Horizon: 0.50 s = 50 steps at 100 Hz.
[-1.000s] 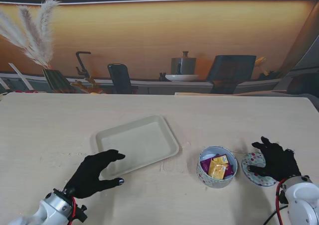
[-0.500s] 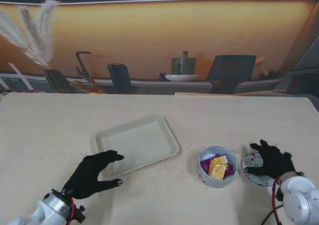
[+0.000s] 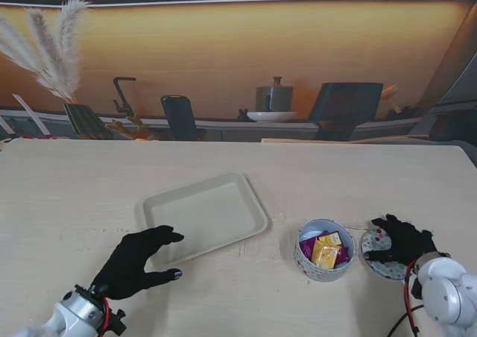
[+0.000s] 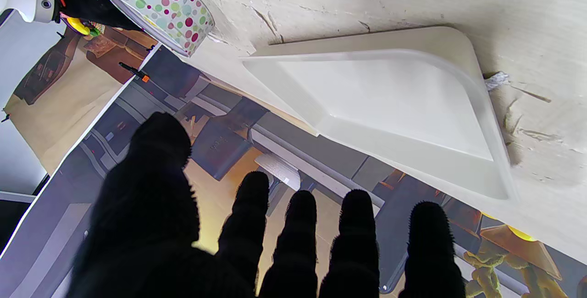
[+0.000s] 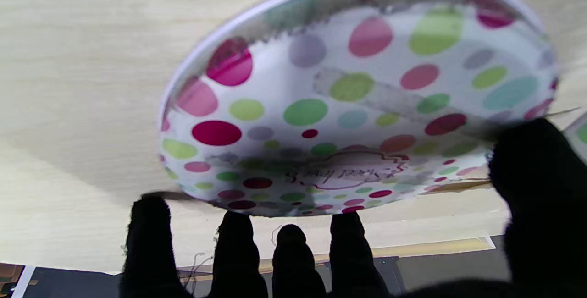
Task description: Pour cookies into a cookie box
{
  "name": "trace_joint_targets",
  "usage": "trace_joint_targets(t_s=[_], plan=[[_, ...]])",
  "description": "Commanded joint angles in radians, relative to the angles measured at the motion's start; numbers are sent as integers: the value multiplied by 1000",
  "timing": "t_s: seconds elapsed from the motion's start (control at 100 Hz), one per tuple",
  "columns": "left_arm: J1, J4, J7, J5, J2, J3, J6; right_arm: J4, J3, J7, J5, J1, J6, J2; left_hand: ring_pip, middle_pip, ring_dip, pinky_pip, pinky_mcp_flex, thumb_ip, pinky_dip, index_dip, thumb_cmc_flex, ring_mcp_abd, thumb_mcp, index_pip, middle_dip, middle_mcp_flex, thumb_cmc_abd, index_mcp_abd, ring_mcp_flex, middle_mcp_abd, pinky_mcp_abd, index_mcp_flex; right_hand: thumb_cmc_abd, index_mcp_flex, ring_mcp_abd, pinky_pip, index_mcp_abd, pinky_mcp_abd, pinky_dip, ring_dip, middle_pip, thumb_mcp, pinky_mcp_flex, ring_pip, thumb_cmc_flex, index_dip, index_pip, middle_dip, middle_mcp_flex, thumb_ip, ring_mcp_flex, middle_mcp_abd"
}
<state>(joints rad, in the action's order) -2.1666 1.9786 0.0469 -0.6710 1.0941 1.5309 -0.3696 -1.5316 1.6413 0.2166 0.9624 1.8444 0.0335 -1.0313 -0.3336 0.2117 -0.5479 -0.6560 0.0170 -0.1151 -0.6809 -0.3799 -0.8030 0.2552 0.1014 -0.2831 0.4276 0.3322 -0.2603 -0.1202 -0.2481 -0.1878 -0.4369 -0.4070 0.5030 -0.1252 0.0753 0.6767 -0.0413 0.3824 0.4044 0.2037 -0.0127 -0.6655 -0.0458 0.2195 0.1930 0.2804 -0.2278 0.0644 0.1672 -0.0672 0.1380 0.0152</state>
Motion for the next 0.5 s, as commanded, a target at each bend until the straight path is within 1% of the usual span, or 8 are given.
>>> trace_joint_targets(t_s=[0.0,0.06,0.15,0.2,0.23,0.34,0.49], plan=[[-14,12,-8,-4,6,4,-8,10,-10,32,1,4,1,-1,2,-14,11,23,4,27,0,-9,-17,-26,-16,1,-7,13,39,19,-20,29,27,-5,29,18,9,22,-7,34,-11,14,12,-10,0,29,15,33,-27,12,-18,2,-23,-3],[-15,13,-8,-2,6,7,-7,6,-11,45,-3,4,3,0,1,-13,11,24,4,27,0,-9,-18,-25,-16,1,-7,13,40,18,-21,30,27,-6,32,22,16,44,-4,44,-4,19,15,-10,25,45,16,43,-40,17,-16,2,-12,-1],[-15,12,-14,3,6,11,-5,0,-12,50,0,7,-5,1,0,-13,11,25,4,26,-1,-9,-21,-25,-15,0,-7,13,40,19,-21,29,27,-9,40,20,21,59,-4,52,1,22,22,-11,34,54,21,47,-47,20,-10,2,-4,3],[-15,12,-17,7,6,12,-4,-4,-11,53,6,9,-11,2,0,-13,11,25,4,27,-1,-10,-22,-24,-15,-1,-8,14,38,19,-22,22,27,-10,44,20,32,77,-4,67,7,24,27,-11,55,62,23,50,-52,20,-10,2,7,11],[-15,12,-19,10,6,14,-4,-7,-12,56,7,9,-11,2,0,-13,11,25,4,26,-1,-9,-22,-24,-15,0,-8,13,39,20,-22,28,27,-9,47,21,37,88,-3,74,10,25,30,-12,65,66,25,51,-54,19,-9,2,11,15],[-18,16,-28,14,4,18,-4,-12,-14,67,3,12,-11,3,-1,-15,11,26,4,26,-2,-9,-26,-25,-14,0,-9,11,37,20,-22,31,27,-7,62,24,53,121,-2,94,16,26,30,-13,91,78,35,51,-60,13,-13,1,25,24],[-21,18,-29,18,5,22,-12,-12,-19,75,-9,18,-5,3,-2,-13,11,26,4,25,-3,-10,-27,-25,-13,-2,-9,13,36,21,-27,30,27,-10,101,24,74,165,2,124,19,30,14,-17,124,95,64,51,-64,0,-20,1,45,32]])
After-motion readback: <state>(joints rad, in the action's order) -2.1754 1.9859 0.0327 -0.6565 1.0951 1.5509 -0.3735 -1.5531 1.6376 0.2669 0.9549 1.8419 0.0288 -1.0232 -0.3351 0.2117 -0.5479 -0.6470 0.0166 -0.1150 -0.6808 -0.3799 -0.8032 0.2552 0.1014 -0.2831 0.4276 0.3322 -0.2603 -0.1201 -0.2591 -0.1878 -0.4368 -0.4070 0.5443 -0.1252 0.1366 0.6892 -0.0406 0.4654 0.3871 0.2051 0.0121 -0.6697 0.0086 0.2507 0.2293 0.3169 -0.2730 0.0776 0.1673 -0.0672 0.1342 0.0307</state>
